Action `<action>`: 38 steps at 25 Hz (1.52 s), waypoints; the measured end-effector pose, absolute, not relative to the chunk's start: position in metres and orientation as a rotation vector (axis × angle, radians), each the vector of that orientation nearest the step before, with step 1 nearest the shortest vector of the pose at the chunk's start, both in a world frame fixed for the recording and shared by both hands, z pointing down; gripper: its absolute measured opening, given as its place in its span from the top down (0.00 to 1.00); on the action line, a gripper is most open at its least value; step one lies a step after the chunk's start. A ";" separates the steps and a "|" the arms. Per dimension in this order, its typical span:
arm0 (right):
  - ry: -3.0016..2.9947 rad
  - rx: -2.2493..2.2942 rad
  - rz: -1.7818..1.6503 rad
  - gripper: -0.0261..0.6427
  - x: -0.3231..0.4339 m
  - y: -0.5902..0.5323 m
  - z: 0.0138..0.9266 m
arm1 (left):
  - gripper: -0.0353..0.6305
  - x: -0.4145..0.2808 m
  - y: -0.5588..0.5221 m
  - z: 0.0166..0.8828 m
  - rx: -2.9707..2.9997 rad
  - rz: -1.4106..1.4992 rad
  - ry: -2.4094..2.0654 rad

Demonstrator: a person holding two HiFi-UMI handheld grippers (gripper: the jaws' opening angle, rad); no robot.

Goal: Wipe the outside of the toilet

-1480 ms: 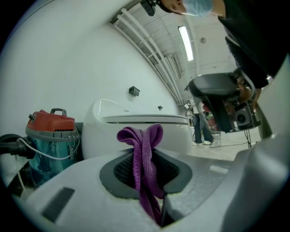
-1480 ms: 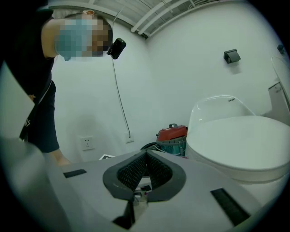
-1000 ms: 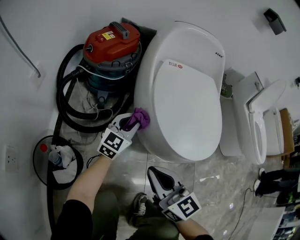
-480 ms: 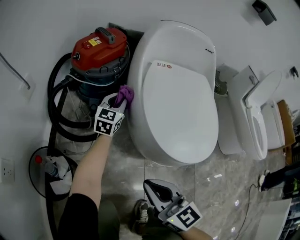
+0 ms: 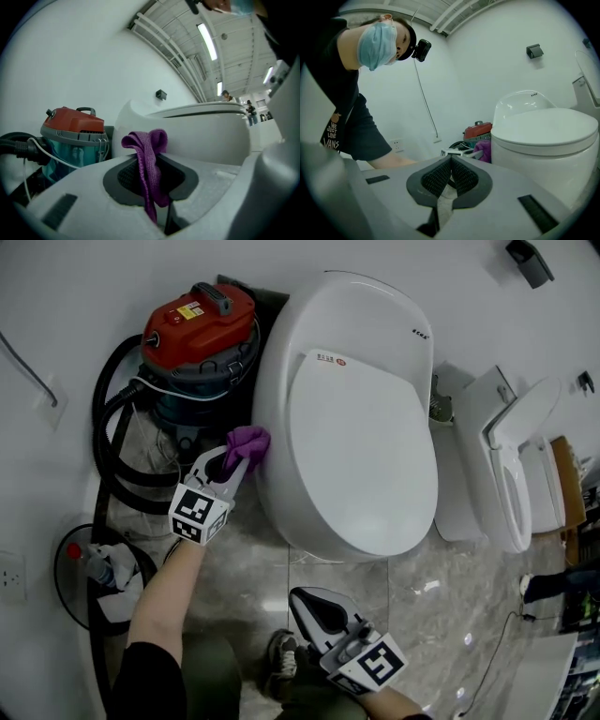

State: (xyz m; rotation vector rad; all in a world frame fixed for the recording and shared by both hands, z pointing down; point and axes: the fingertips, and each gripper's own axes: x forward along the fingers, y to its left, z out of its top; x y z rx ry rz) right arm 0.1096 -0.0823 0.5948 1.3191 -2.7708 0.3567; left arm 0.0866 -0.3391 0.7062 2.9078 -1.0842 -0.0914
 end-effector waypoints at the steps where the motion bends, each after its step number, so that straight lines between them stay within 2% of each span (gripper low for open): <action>1: -2.777 1.310 0.356 0.96 0.107 -0.083 0.594 | 0.85 0.086 -0.322 0.711 2.940 -0.094 -1.034; 8: -2.801 1.275 0.368 0.96 0.097 -0.088 0.595 | 0.85 0.101 -0.210 0.745 3.055 -0.078 -0.713; 12: -2.804 1.260 0.366 0.96 0.096 -0.090 0.597 | 0.85 0.120 -0.184 0.756 3.022 -0.107 -0.649; 28: -2.768 1.168 0.381 0.96 0.107 -0.100 0.614 | 0.83 0.122 -0.267 0.772 2.932 -0.074 -0.899; 38: -2.786 1.030 0.401 0.96 0.107 -0.098 0.623 | 0.83 0.104 -0.375 0.779 2.739 -0.033 -1.182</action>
